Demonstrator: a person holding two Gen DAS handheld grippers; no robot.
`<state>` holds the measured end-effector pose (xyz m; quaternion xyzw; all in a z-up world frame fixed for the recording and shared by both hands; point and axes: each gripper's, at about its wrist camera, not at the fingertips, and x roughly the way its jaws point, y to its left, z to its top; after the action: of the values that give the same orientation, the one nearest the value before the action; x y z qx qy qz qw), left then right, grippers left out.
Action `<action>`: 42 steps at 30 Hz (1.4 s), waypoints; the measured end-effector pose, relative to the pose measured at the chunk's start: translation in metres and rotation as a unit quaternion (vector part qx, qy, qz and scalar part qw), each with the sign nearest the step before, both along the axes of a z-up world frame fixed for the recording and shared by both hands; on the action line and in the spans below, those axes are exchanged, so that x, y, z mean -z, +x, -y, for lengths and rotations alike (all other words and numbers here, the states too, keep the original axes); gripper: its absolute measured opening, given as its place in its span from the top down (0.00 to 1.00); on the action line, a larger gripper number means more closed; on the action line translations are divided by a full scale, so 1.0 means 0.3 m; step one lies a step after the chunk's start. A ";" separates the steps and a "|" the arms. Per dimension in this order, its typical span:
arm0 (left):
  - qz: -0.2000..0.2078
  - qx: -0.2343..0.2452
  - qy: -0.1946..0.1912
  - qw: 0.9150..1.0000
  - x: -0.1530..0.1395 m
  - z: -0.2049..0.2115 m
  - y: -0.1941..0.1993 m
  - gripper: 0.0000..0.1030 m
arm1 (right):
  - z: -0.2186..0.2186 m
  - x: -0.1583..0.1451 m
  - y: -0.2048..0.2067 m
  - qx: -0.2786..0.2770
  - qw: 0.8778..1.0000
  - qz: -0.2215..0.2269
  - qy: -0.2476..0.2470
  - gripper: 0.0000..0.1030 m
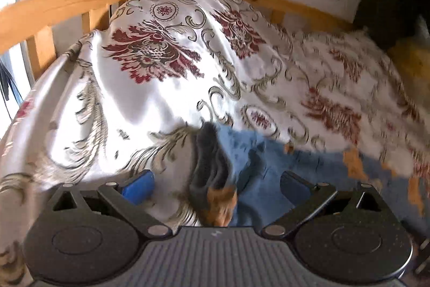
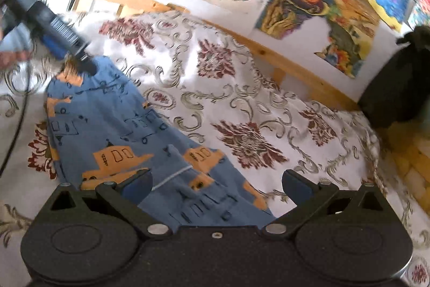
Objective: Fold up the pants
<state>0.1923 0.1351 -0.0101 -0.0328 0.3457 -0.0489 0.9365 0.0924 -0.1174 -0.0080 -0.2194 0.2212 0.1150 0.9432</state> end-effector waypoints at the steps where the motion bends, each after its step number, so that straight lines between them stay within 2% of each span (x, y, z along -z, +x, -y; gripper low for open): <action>1: 0.001 0.001 -0.002 1.000 0.003 -0.001 0.011 0.00 | -0.025 0.017 0.005 -0.005 1.000 -0.007 -0.010 0.01; 6: 0.012 0.021 -0.032 0.999 0.008 -0.016 0.004 0.04 | -0.082 0.092 0.013 -0.014 0.999 -0.027 -0.027 0.01; 10: 0.023 0.035 -0.070 0.997 -0.004 -0.024 -0.003 0.04 | -0.078 0.084 0.002 -0.015 0.999 -0.022 -0.018 0.01; 13: 0.009 0.019 -0.068 0.997 0.004 -0.033 0.008 0.04 | -0.069 0.074 -0.014 -0.012 1.000 -0.020 -0.008 0.01; 15: -0.005 0.007 -0.086 0.996 0.014 -0.057 0.018 0.04 | -0.063 0.072 -0.026 -0.017 1.000 -0.026 0.000 0.01; 19: -0.010 -0.001 -0.122 0.993 0.013 -0.084 0.011 0.05 | -0.057 0.069 -0.036 -0.027 0.999 -0.038 0.022 0.01; 21: -0.013 0.000 -0.128 0.992 0.012 -0.084 0.009 0.10 | -0.063 0.072 -0.035 -0.029 0.999 -0.040 0.017 0.01; 23: -0.022 -0.003 -0.135 0.991 0.015 -0.088 0.012 0.28 | -0.064 0.073 -0.035 -0.029 0.999 -0.040 0.017 0.01; 24: -0.025 -0.010 -0.136 0.990 0.016 -0.093 0.012 0.32 | -0.065 0.074 -0.034 -0.030 0.999 -0.040 0.017 0.01; 26: -0.030 -0.025 -0.145 0.989 0.018 -0.113 0.014 0.48 | -0.066 0.077 -0.032 -0.031 0.998 -0.043 0.020 0.01; 30: -0.042 -0.054 -0.188 0.980 0.032 -0.162 0.024 0.63 | -0.056 0.080 -0.023 -0.028 0.998 -0.052 0.034 0.01; 32: -0.050 -0.057 -0.187 0.979 0.038 -0.165 0.032 0.75 | -0.052 0.085 -0.017 -0.026 0.997 -0.056 0.039 0.01; 34: -0.056 -0.053 -0.187 0.979 0.041 -0.162 0.037 0.80 | -0.052 0.088 -0.014 -0.026 0.997 -0.058 0.040 0.01; 39: -0.062 -0.047 -0.208 0.975 0.044 -0.160 0.038 0.81 | -0.057 0.086 -0.016 -0.027 0.998 -0.053 0.034 0.01; 42: -0.065 -0.048 -0.236 0.969 0.045 -0.170 0.037 0.82 | -0.058 0.079 -0.024 -0.026 0.998 -0.047 0.031 0.01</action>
<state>0.2033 0.1862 -0.0236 -0.2721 0.3823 -0.0821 0.8792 0.0853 -0.1000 -0.0317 -0.1902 0.2562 0.1569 0.9346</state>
